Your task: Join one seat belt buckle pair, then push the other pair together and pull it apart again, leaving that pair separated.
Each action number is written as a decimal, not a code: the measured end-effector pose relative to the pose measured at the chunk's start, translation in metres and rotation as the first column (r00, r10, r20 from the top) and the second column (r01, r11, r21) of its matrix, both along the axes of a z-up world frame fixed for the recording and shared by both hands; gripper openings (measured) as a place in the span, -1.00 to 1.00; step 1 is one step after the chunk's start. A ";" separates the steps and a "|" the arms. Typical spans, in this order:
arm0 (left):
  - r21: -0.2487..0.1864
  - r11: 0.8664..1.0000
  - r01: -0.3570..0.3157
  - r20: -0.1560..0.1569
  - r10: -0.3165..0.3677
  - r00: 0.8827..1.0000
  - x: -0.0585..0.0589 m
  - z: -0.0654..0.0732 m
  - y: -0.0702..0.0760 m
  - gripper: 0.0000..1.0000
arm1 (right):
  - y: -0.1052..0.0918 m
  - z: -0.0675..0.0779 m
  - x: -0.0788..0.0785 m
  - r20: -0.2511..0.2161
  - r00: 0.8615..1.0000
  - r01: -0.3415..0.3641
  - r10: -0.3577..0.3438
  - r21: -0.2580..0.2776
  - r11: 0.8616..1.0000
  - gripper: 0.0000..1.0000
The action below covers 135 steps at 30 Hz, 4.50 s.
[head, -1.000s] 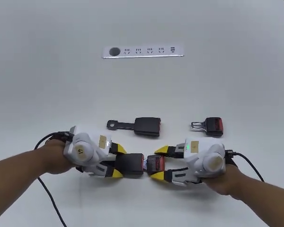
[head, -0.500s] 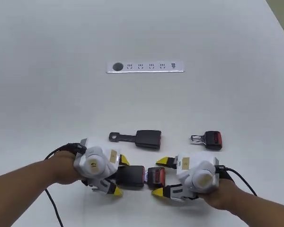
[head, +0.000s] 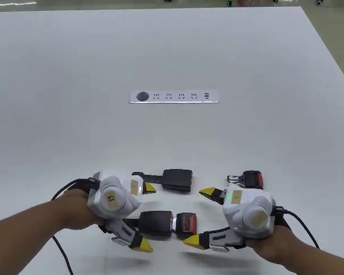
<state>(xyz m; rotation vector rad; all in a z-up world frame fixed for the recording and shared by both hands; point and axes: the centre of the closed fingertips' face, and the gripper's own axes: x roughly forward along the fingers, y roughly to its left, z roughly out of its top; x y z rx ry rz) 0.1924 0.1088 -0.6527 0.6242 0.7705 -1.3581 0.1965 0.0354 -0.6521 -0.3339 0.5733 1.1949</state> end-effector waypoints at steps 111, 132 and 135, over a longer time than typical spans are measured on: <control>-0.048 0.997 0.067 0.021 -0.066 0.998 0.105 -0.036 -0.043 -0.33 | -0.107 -0.036 0.099 -0.048 0.994 -0.105 0.102 -0.057 0.993 -0.32; -0.027 0.997 0.078 0.015 -0.078 0.997 0.105 -0.037 -0.042 -0.33 | -0.072 -0.037 0.103 -0.038 0.994 -0.107 0.106 -0.016 0.994 -0.32; -0.026 0.997 0.078 0.015 -0.077 0.997 0.105 -0.036 -0.042 -0.33 | -0.066 -0.037 0.104 -0.037 0.993 -0.110 0.110 -0.010 0.994 -0.31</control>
